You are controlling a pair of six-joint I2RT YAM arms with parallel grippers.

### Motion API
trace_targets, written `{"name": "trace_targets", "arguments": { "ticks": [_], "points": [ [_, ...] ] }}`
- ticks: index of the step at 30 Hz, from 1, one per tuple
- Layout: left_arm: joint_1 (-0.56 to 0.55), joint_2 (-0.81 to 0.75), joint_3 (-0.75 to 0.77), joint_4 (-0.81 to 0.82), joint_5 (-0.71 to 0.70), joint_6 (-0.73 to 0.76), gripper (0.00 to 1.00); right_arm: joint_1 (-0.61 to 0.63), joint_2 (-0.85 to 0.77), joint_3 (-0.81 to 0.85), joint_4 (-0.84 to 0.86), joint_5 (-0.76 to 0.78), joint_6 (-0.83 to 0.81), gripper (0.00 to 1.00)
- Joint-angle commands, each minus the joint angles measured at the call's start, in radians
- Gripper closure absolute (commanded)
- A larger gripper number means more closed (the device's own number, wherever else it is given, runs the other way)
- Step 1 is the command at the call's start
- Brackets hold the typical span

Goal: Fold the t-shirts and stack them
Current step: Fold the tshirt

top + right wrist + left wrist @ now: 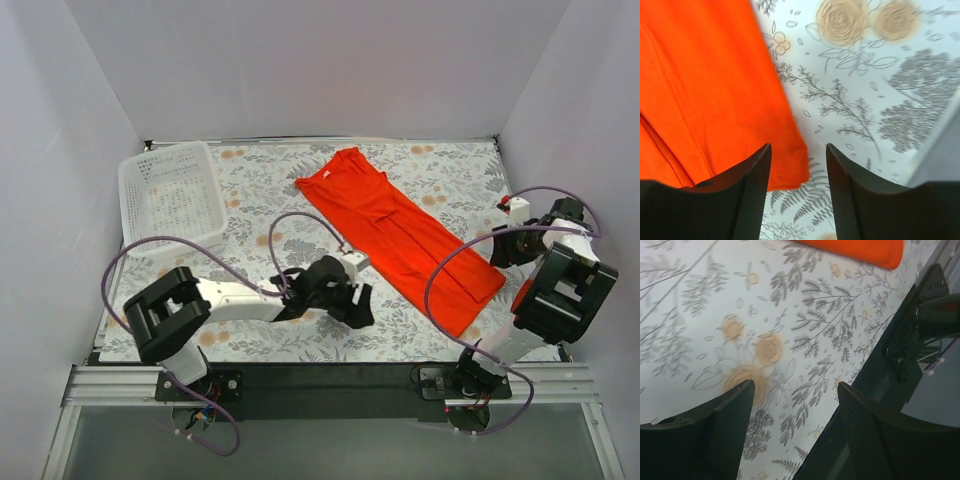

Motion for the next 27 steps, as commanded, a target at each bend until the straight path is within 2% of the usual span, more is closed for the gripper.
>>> {"name": "trace_targets", "arguments": {
  "ticks": [1,4,6,8,9,13,15,17,20,23,27],
  "points": [
    [-0.091,0.078,0.084,0.113,-0.166,0.145,0.37,-0.003,-0.12,0.019,0.017,-0.019,-0.015,0.52],
    [-0.088,0.156,0.148,0.116,-0.148,-0.062,0.37,-0.004,-0.191,0.013,0.018,-0.07,-0.003,0.52],
    [-0.093,0.19,0.159,0.104,-0.144,-0.319,0.38,-0.004,-0.228,0.001,0.018,-0.094,0.012,0.52],
    [-0.091,0.224,0.132,0.144,-0.143,-0.494,0.39,-0.004,-0.252,-0.007,0.02,-0.125,0.043,0.52],
    [-0.091,0.233,0.118,0.147,-0.152,-0.659,0.39,-0.004,-0.26,-0.012,0.023,-0.136,0.054,0.51],
    [-0.099,0.278,0.124,0.148,-0.219,-0.924,0.42,-0.004,-0.282,-0.041,0.043,-0.179,0.126,0.49],
    [-0.107,0.304,0.156,0.086,-0.302,-1.056,0.43,-0.004,-0.295,-0.055,0.05,-0.193,0.138,0.49],
    [-0.113,0.346,0.24,-0.065,-0.353,-1.148,0.46,-0.004,-0.317,-0.079,0.069,-0.202,0.158,0.48],
    [-0.118,0.416,0.378,-0.247,-0.338,-1.263,0.52,-0.004,-0.337,-0.107,0.089,-0.211,0.181,0.48],
    [-0.137,0.492,0.434,-0.29,-0.302,-1.326,0.54,-0.006,-0.345,-0.118,0.101,-0.213,0.199,0.48],
    [-0.147,0.535,0.452,-0.321,-0.325,-1.399,0.54,-0.007,-0.354,-0.127,0.104,-0.22,0.21,0.48]
  ]
}}
